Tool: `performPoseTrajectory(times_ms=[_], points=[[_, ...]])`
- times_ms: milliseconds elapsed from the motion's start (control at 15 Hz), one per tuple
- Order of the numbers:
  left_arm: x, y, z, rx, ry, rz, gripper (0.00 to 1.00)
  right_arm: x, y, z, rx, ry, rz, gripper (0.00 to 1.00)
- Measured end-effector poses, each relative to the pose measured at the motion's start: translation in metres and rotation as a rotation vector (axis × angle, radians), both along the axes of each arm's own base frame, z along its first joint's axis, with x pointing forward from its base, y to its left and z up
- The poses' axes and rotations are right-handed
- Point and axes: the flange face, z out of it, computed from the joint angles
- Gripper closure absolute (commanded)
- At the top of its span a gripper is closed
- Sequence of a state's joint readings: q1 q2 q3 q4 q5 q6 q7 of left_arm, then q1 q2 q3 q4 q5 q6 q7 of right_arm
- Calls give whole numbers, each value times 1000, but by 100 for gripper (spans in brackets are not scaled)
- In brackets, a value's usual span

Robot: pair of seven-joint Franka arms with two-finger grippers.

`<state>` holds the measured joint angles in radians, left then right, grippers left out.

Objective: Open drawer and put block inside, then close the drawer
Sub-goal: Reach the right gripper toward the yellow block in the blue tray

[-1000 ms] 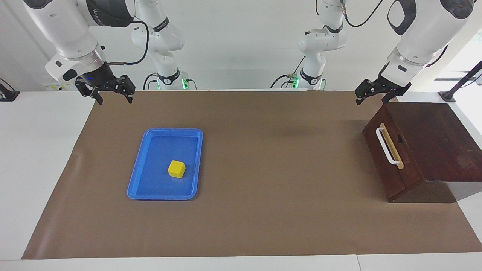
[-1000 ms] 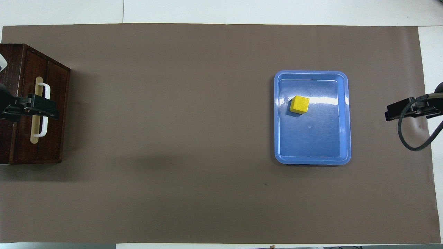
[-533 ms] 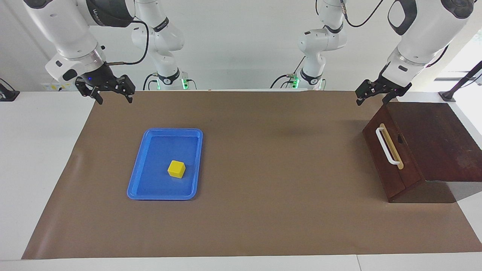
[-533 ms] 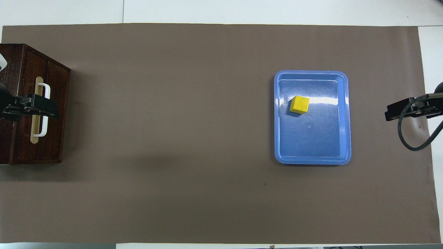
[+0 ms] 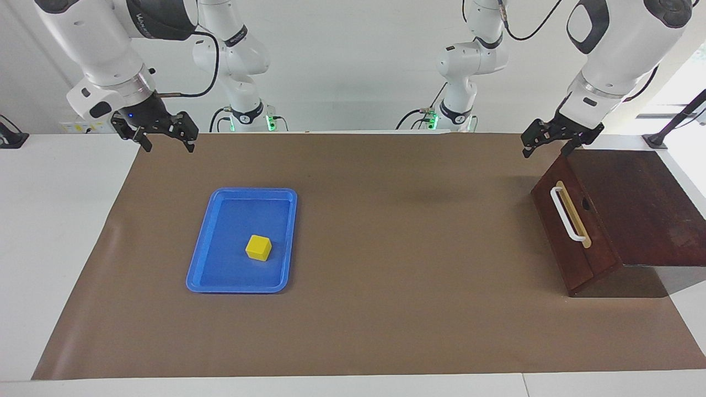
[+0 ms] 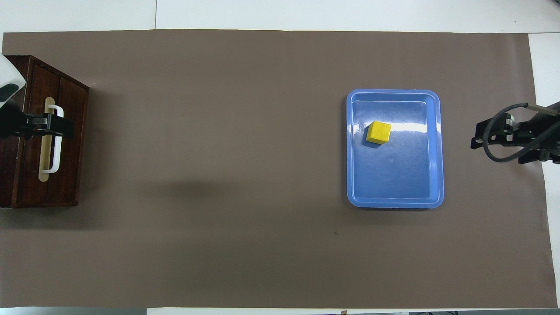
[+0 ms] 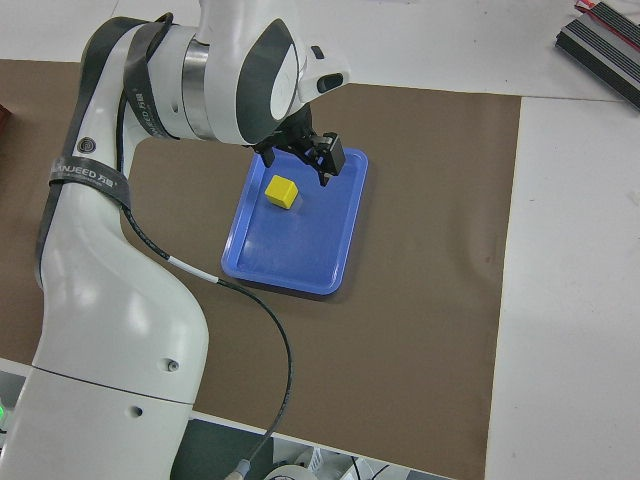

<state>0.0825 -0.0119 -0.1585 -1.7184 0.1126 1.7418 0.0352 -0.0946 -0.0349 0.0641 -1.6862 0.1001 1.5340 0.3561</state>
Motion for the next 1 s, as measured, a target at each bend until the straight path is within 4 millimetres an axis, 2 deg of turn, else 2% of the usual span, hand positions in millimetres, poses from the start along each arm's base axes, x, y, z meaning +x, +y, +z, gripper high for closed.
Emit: performPoseTrajectory(times_ms=[267,400,600,800,1000], points=[[13,-10,-39,162,-66,-103,0,5,7,-54,118,68,-461,0],[23,-19,-60,228,-77,-127,0,21,2,-87,215,120,-701,0],[36,-28,-108,292,-81,-171,0,47,-16,-141,344,184,-1014,0],[37,-18,-150,297,-80,-193,0,49,-17,-182,397,211,-1162,0],[33,2,-166,298,-69,-179,0,46,-15,-212,413,261,-1222,0]])
